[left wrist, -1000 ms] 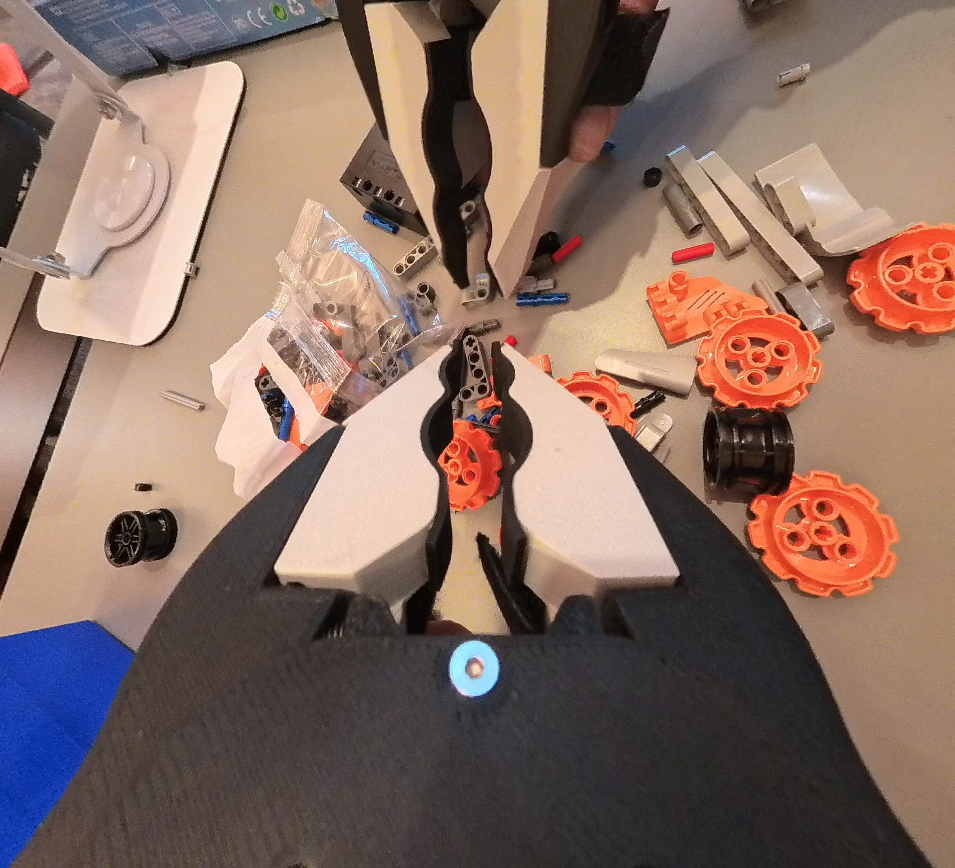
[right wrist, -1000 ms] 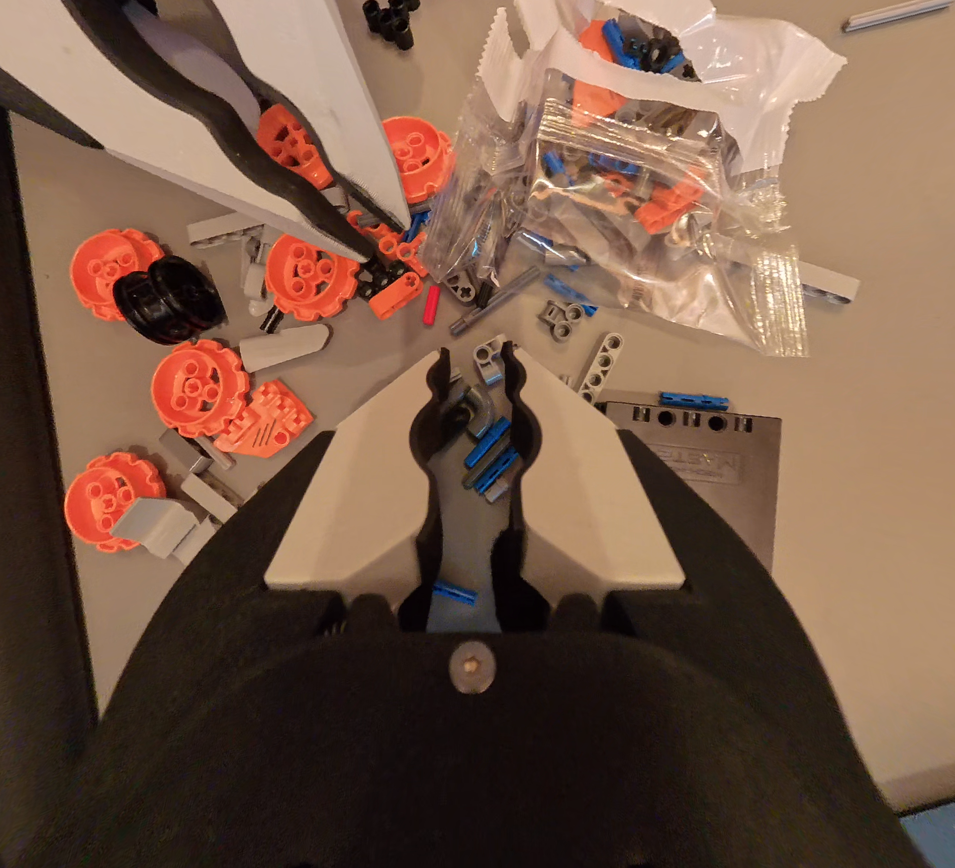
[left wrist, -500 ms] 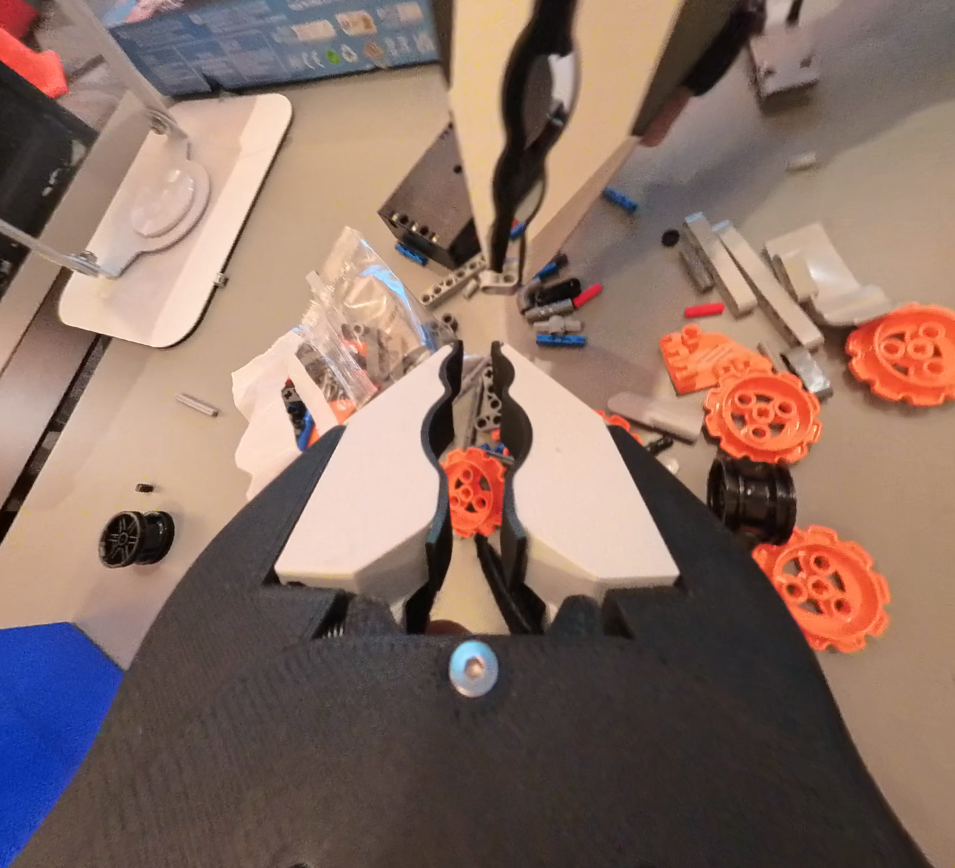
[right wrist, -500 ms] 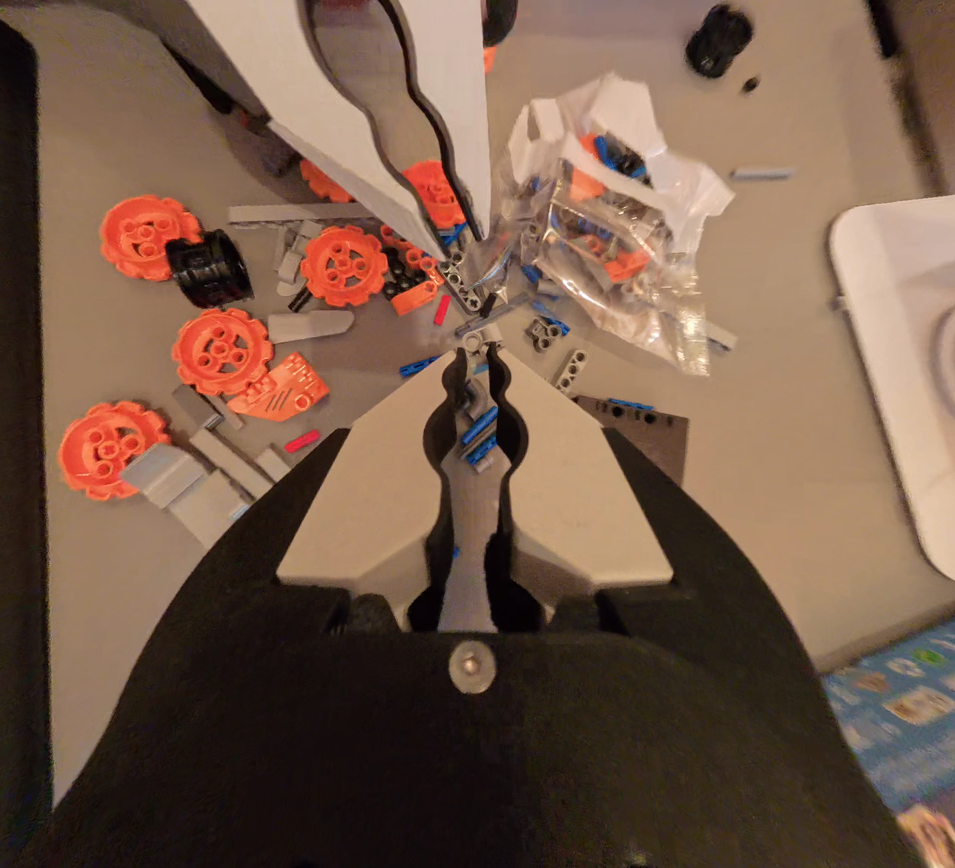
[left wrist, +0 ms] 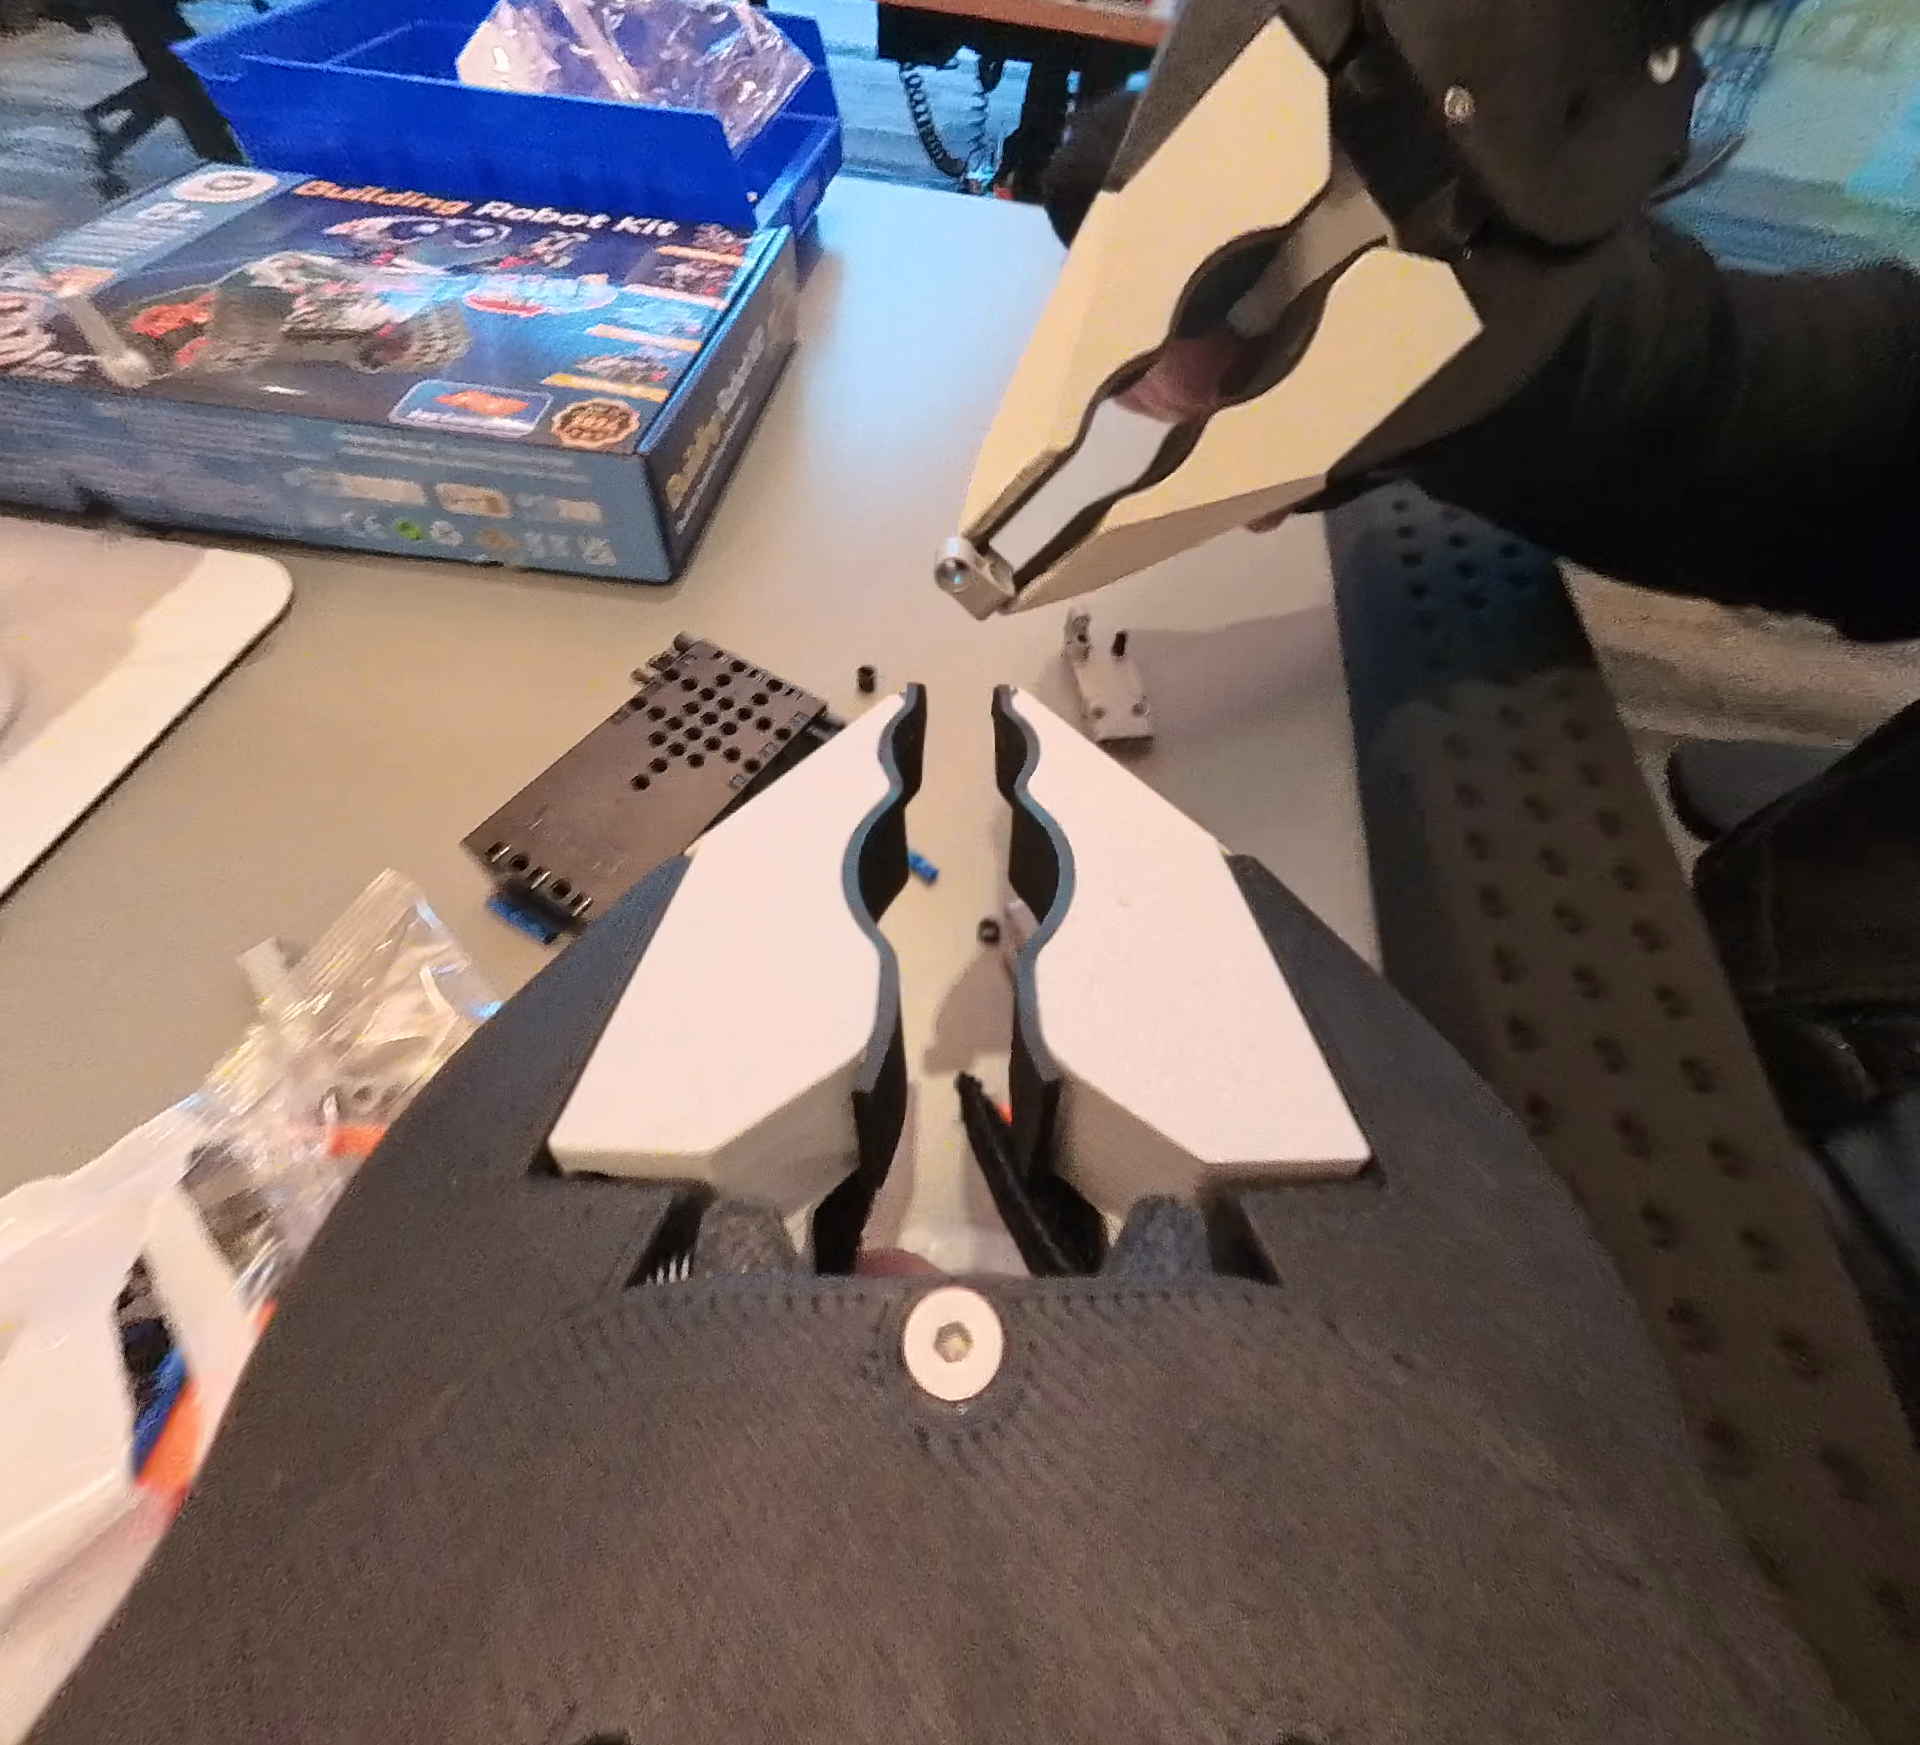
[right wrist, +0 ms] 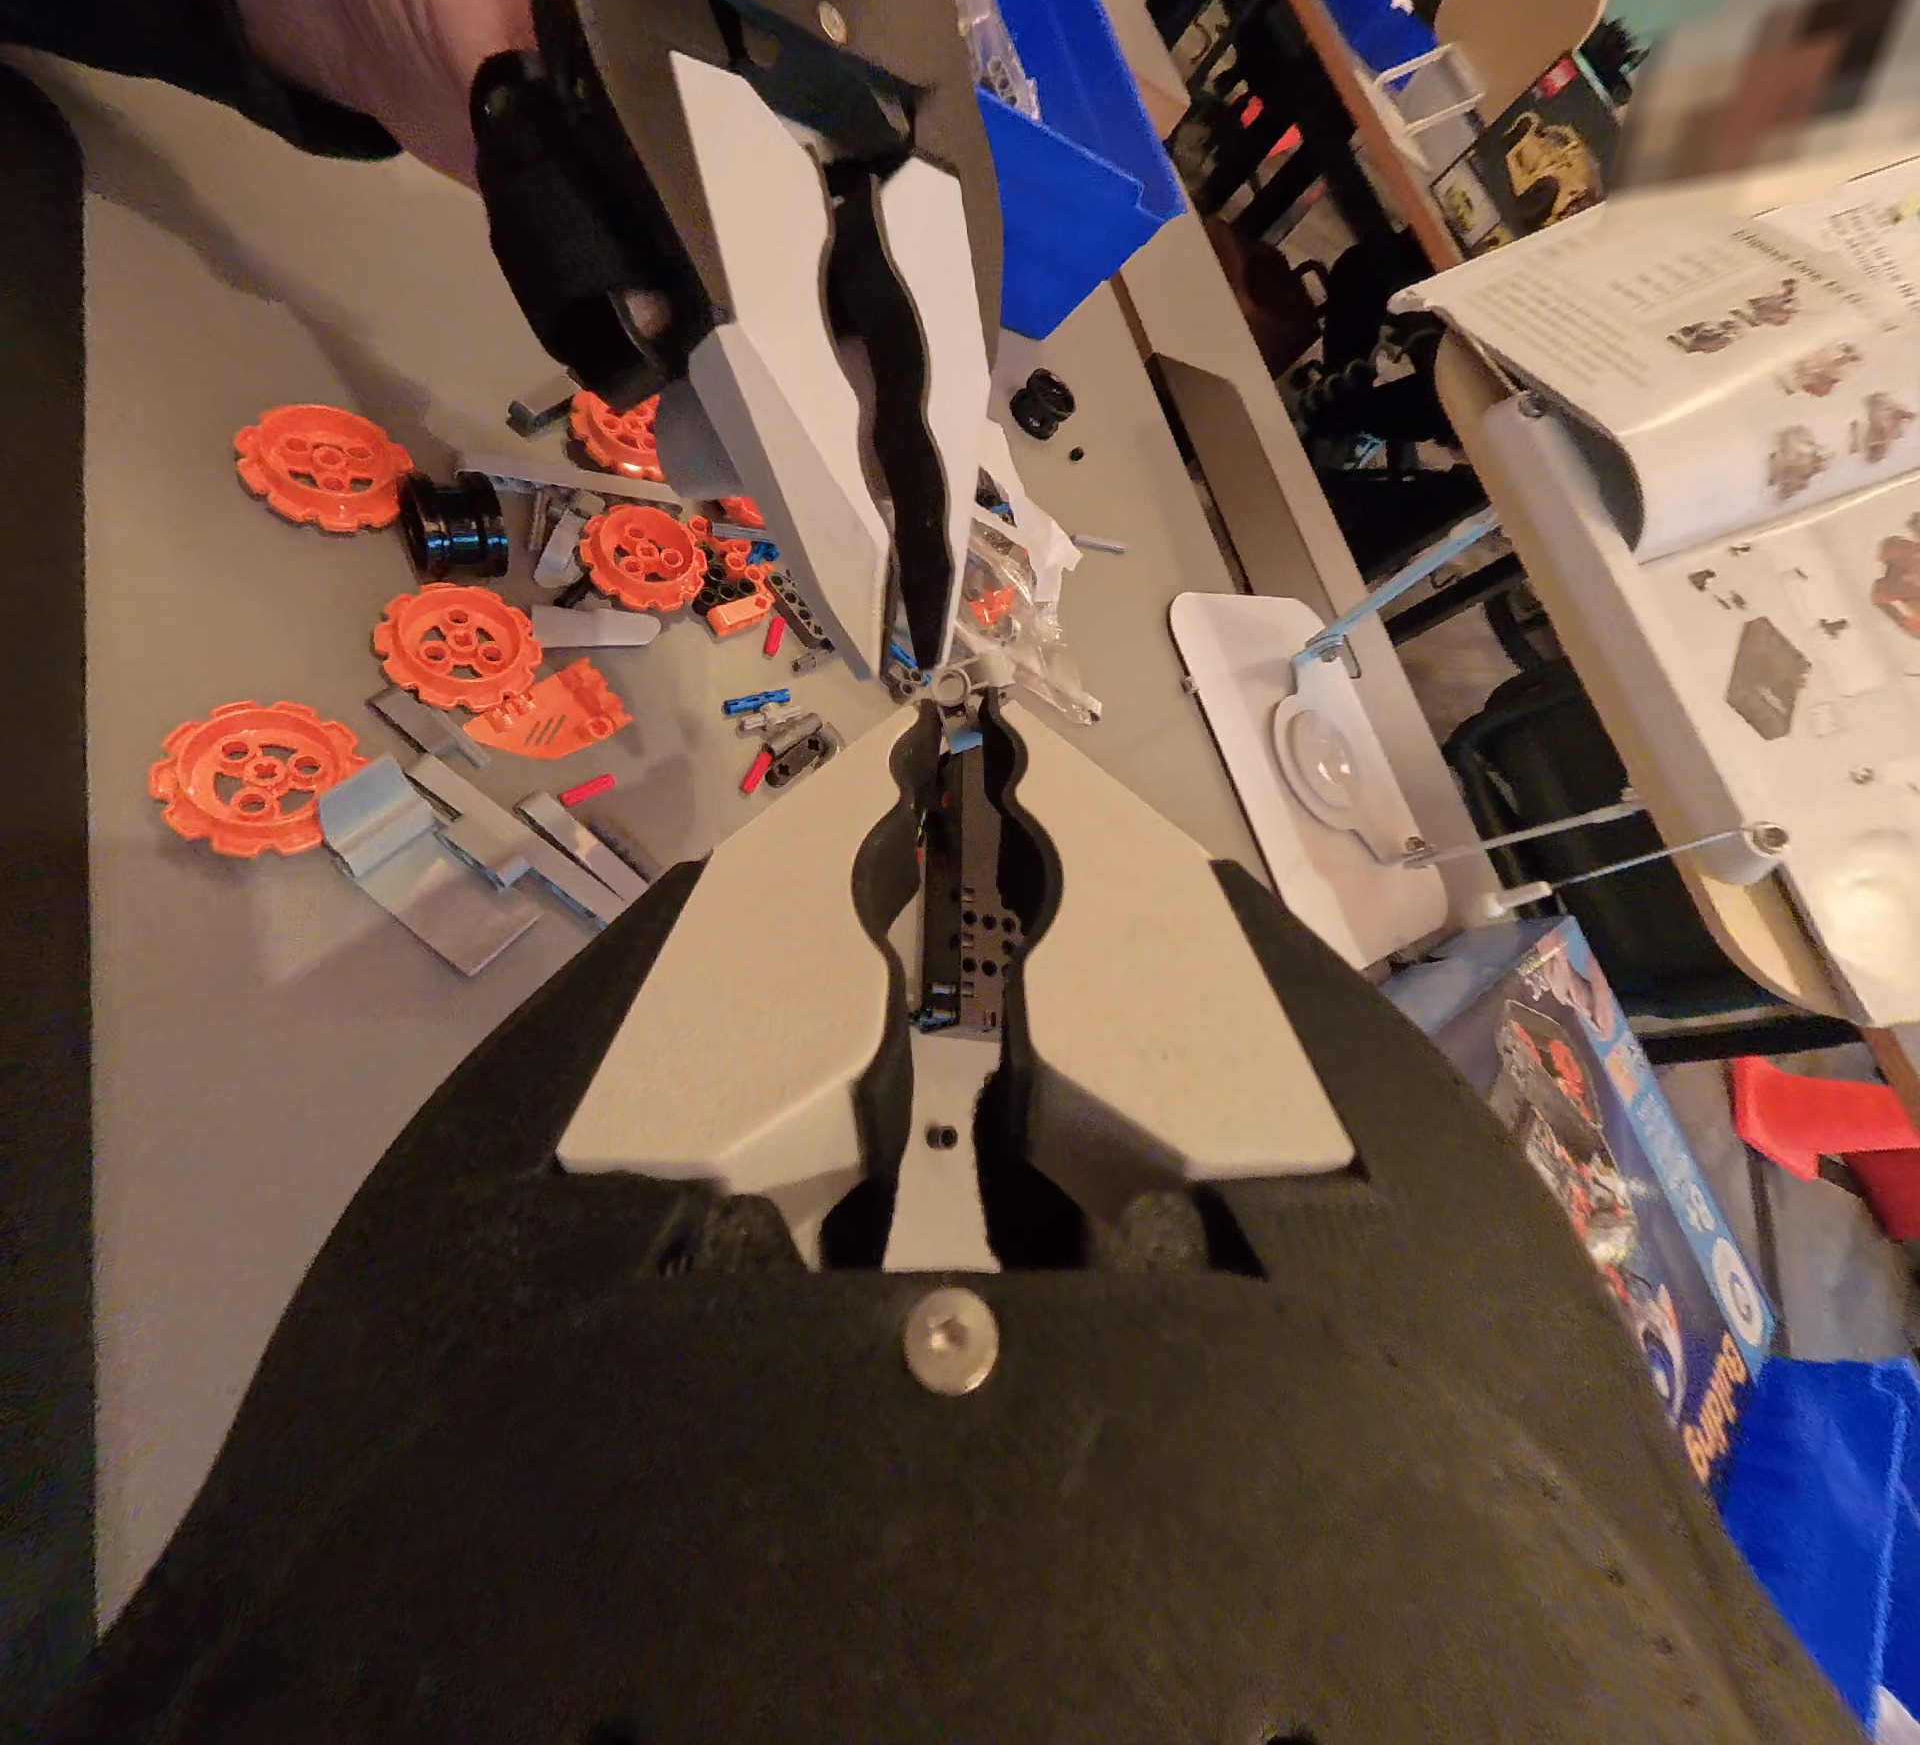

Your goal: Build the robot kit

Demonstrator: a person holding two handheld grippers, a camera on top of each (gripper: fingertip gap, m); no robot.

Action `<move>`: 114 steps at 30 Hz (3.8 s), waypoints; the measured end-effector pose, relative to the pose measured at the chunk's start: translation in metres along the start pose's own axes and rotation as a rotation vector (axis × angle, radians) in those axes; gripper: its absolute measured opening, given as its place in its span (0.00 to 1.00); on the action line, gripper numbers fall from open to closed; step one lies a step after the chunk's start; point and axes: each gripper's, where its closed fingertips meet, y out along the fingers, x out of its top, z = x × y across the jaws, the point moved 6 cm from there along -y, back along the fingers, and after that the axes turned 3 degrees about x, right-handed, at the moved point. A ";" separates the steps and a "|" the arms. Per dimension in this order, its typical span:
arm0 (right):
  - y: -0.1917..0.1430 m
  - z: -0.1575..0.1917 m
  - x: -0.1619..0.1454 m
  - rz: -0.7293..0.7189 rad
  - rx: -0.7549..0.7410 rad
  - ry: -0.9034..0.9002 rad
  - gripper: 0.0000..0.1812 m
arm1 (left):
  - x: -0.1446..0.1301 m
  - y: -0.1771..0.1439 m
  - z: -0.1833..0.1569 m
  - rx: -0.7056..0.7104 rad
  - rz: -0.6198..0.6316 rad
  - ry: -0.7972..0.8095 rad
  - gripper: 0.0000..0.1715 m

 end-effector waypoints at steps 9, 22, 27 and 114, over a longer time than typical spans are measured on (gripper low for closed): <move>-0.022 0.005 -0.010 -0.036 -0.127 -0.043 0.04 | 0.018 0.025 -0.010 -0.095 -0.022 -0.036 0.05; -0.035 0.006 -0.017 0.036 -0.244 -0.244 0.04 | 0.026 0.032 -0.011 -0.218 -0.045 -0.115 0.06; -0.032 0.013 -0.014 0.038 -0.253 -0.314 0.04 | 0.027 0.037 -0.013 -0.253 -0.075 -0.168 0.06; -0.042 0.031 -0.133 0.605 0.663 0.139 0.03 | -0.051 0.141 -0.060 -0.257 0.383 0.316 0.03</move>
